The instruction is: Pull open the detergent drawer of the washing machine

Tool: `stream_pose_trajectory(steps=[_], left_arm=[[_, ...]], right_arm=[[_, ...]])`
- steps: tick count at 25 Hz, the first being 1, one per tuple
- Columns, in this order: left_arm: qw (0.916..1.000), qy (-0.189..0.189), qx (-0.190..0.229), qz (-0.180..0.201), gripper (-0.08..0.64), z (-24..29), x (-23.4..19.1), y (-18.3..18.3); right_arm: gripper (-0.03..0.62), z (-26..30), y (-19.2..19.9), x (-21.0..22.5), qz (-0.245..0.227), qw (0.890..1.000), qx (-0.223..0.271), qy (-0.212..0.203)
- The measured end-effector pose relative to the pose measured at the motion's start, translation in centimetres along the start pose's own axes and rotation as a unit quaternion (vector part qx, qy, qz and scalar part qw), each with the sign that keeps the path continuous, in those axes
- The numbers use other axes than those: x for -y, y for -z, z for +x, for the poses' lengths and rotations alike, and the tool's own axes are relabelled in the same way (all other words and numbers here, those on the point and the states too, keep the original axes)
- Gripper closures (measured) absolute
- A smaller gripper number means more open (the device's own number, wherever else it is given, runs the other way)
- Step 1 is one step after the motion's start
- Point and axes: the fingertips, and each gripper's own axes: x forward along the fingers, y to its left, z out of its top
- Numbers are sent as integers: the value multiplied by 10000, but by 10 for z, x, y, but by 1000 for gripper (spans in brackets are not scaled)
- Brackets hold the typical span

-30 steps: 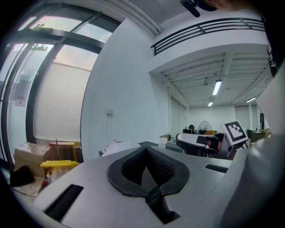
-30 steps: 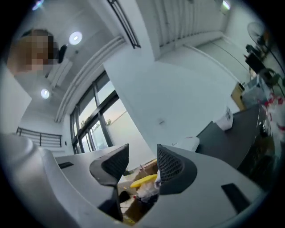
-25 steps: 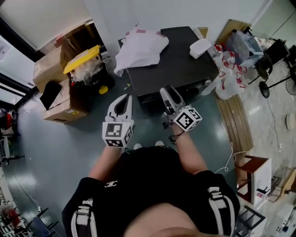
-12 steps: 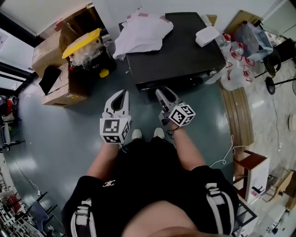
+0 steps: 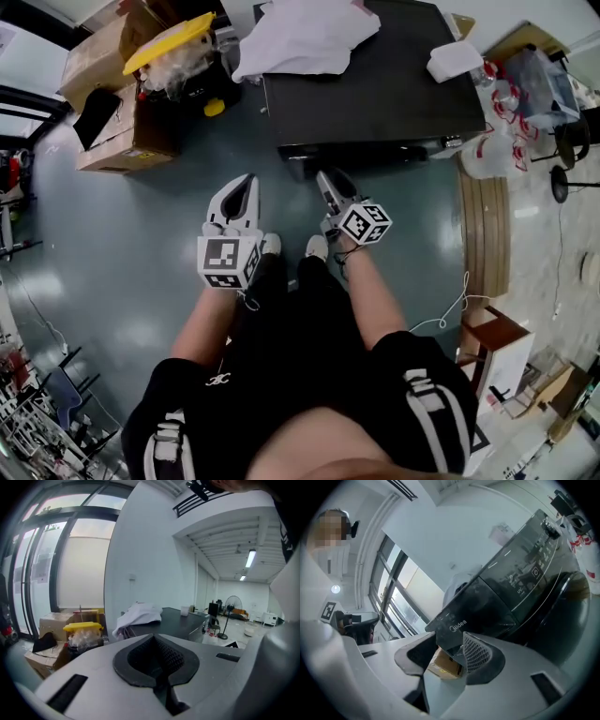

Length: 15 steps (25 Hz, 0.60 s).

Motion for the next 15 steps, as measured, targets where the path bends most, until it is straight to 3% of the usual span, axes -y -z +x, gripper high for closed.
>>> stream_pose_trajectory(steps=[9, 15], left_arm=[[9986, -398, -283, -196, 558, 20, -21, 44], [9982, -477, -202, -292, 558, 37, -21, 54]], right_arm=[[416, 35, 16, 37, 374, 9992, 50, -142], [416, 45, 18, 47, 509, 9984, 104, -227]])
